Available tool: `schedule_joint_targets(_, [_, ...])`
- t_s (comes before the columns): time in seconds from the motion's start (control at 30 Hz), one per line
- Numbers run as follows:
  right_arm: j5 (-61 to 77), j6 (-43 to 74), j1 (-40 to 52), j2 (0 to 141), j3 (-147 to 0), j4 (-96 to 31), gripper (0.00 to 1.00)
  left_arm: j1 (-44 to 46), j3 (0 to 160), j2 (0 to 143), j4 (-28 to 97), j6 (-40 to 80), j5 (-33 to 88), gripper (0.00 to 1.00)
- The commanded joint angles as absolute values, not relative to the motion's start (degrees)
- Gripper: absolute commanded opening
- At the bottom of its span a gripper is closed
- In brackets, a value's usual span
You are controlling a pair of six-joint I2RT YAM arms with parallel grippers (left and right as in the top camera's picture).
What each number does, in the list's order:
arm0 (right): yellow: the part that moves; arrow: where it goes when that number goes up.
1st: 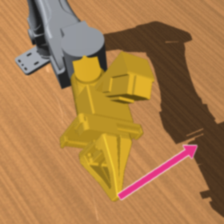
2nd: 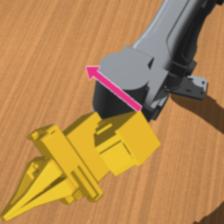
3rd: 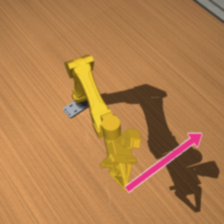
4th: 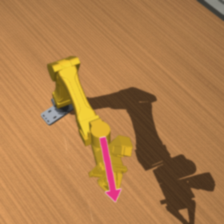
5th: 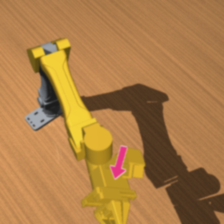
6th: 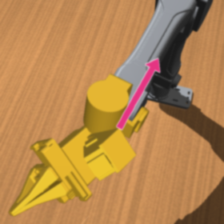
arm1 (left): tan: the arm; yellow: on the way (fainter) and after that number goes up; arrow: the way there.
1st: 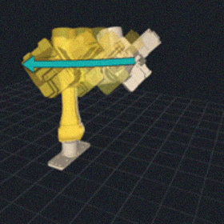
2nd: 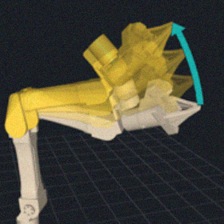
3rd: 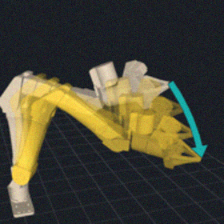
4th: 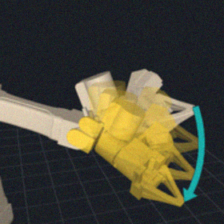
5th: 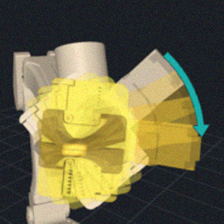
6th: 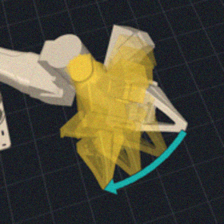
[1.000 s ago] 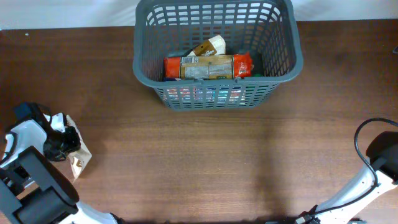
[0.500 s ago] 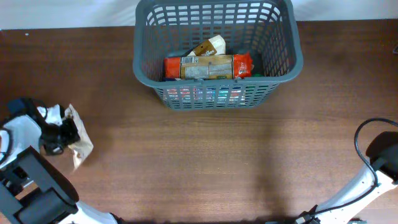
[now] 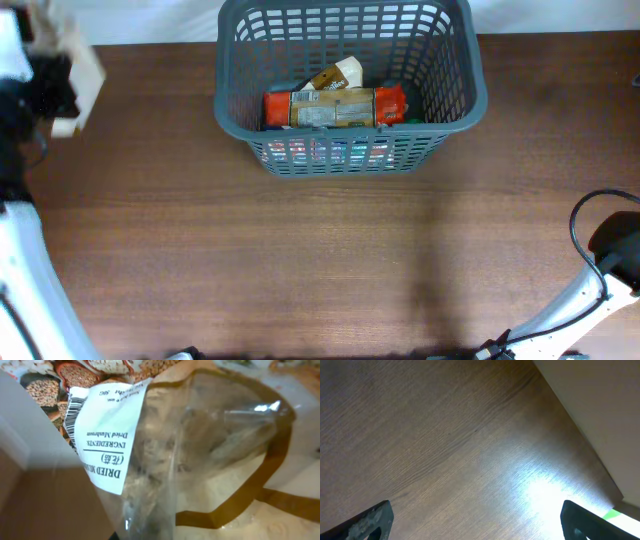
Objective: Pack container
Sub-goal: 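Lift the snack bag with the left gripper and carry it over the basket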
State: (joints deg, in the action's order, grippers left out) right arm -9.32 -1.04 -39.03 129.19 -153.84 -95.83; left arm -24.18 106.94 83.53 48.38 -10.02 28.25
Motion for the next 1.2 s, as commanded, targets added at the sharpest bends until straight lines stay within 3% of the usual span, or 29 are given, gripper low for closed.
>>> schedule_joint_targets(0.0, [-9.23, -0.34, -39.35, 128.97, -153.64, -95.79, 0.99, -15.42, 110.28, 80.93, 43.29, -7.57, 35.09, 0.02])
schedule_joint_targets(0.23, [-9.23, -0.34, -39.35, 128.97, -153.64, -95.79, 0.99, 4.16, 110.26, 84.23, 31.2, -6.5, 35.7, 0.02])
schedule_joint_targets(0.4, [-9.23, -0.34, -39.35, 128.97, -153.64, -95.79, 0.99, 12.05, 110.26, 91.24, 28.88, -6.5, 29.8, 0.02])
schedule_joint_targets(0.83, [-9.21, -0.34, -39.35, 128.97, -153.64, -95.79, 0.99, 15.03, 110.26, 111.85, 26.85, -3.14, 27.18, 0.02])
schedule_joint_targets(1.17, [-9.23, -0.34, -39.35, 128.97, -153.64, -95.79, 0.99, 15.25, 110.24, 118.34, 31.88, -2.81, 25.45, 0.02])
